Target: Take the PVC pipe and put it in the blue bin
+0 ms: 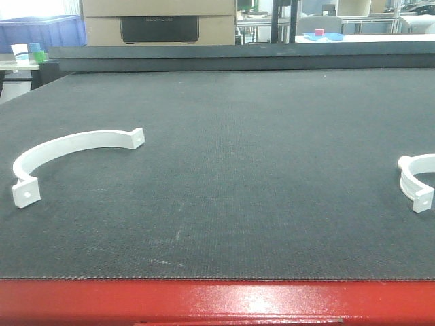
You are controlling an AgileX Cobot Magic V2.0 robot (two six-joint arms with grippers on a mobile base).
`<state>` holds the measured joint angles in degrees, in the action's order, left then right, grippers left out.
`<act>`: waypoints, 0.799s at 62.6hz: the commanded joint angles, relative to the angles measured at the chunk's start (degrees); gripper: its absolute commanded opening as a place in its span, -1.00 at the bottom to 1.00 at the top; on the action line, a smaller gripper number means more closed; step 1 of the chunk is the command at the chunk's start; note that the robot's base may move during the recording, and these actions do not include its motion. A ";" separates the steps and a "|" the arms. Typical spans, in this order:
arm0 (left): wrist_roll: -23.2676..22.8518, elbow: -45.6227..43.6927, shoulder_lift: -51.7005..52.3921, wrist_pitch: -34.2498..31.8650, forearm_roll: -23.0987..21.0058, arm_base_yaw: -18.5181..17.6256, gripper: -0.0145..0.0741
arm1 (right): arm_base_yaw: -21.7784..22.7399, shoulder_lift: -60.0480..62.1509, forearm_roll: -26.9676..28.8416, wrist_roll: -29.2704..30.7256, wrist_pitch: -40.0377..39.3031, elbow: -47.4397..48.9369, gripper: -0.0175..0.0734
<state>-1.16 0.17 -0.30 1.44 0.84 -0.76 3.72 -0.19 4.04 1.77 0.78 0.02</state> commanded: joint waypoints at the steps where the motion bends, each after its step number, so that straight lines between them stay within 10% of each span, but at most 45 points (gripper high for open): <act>1: 0.11 -0.17 0.30 -0.76 0.04 -0.03 -0.92 | 0.20 0.19 -0.28 0.05 -1.19 -0.02 -0.98; 50: 0.11 -0.17 0.30 -0.76 0.04 -0.03 -0.92 | 0.20 0.19 -0.28 0.05 -1.19 -0.02 -0.98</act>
<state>-1.16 0.17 -0.30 1.44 0.84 -0.76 3.72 -0.19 4.04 1.77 0.78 0.02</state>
